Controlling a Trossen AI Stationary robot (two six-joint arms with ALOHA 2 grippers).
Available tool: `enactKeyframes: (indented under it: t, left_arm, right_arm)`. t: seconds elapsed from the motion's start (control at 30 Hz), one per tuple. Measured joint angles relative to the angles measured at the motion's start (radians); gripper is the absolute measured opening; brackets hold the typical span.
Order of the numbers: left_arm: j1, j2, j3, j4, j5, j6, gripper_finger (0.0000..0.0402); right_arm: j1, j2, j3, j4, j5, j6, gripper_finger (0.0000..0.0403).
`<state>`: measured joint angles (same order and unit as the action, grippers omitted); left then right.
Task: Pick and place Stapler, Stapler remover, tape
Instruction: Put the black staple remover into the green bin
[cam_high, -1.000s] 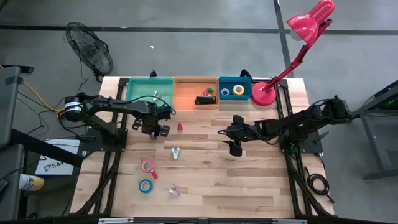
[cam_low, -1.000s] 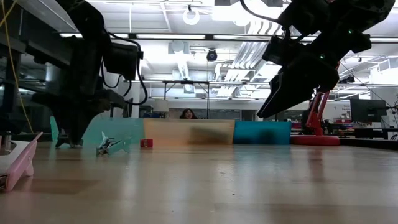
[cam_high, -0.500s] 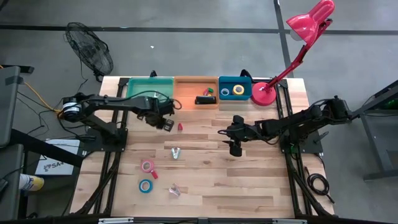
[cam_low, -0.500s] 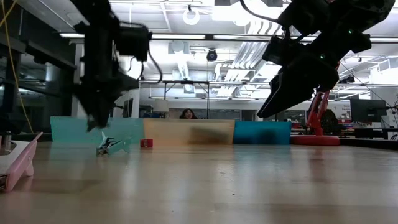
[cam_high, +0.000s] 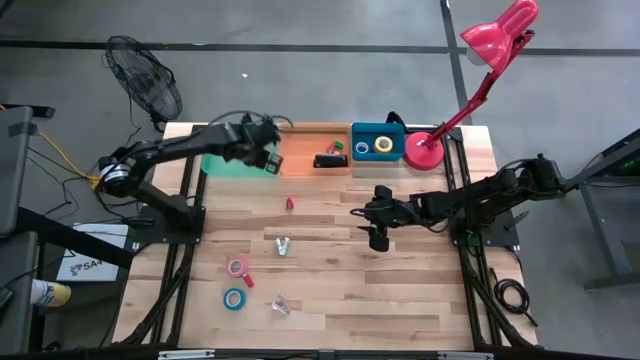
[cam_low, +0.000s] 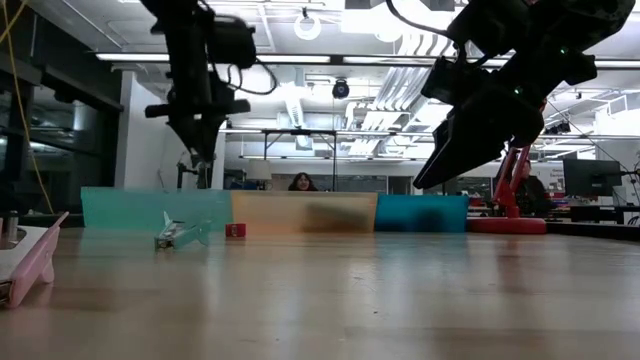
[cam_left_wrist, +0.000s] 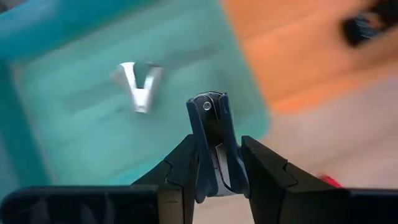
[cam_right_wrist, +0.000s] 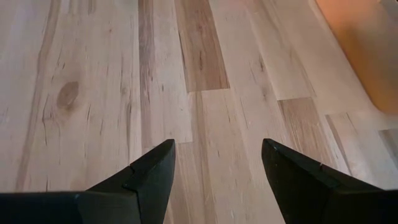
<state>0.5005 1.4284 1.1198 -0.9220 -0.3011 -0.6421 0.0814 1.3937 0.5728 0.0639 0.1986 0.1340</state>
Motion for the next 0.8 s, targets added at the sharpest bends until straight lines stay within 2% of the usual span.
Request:
enactKeyframes:
  t: [0.23,0.5,0.8]
  left_arm:
    - [0.215,0.049,0.0,0.055,0.109,0.14,0.0094]
    - [0.34,0.145,-0.001,0.106,0.157,0.228,0.0094]
    - [0.428,0.169,-0.002,0.095,0.086,0.255,0.0094]
  right_arm:
    - [0.0,0.0,0.0,0.0,0.002,0.014,0.0231]
    - [0.0,0.0,0.0,-0.006,0.011,0.036,0.0231]
    - [0.0,0.0,0.0,-0.022,0.011,0.068,0.0231]
